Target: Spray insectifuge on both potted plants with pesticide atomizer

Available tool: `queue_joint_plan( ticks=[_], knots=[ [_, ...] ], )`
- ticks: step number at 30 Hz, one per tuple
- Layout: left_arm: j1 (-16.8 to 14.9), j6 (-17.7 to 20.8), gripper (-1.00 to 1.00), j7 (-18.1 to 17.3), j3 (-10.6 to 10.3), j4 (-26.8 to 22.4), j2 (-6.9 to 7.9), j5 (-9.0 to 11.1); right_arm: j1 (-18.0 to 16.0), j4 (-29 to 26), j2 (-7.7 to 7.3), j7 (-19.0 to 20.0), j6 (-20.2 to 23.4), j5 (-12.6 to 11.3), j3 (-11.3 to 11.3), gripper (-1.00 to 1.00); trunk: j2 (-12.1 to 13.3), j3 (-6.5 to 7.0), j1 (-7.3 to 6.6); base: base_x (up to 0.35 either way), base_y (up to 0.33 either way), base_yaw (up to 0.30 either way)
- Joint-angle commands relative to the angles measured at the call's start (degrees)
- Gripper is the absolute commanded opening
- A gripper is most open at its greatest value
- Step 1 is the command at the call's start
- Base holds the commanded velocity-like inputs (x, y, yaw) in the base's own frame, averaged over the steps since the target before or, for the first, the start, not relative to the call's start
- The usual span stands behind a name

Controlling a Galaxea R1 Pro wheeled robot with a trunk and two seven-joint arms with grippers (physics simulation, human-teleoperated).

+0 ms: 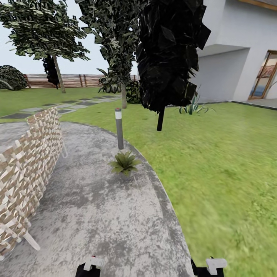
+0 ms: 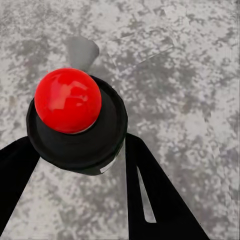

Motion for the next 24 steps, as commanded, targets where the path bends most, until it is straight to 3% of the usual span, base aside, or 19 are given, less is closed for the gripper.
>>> queue_joint_plan(
  ticks=[1, 24],
  knots=[
    [-0.03, -0.2, -1.0, 0.13, -0.14, 0.04, 0.02, -0.44, -0.04, 0.02, 0.0, 0.56, -0.15, -0.03, -0.48, 1.0, -0.02, -0.05, 0.02, 0.339, 0.0, 0.0],
    [-0.03, -0.2, -1.0, 0.13, -0.12, 0.04, 0.04, -0.44, -0.04, 0.02, -0.01, 0.48, -0.14, -0.03, -0.46, 1.0, -0.02, -0.05, 0.02, 0.339, 0.0, 0.0]
  ],
)
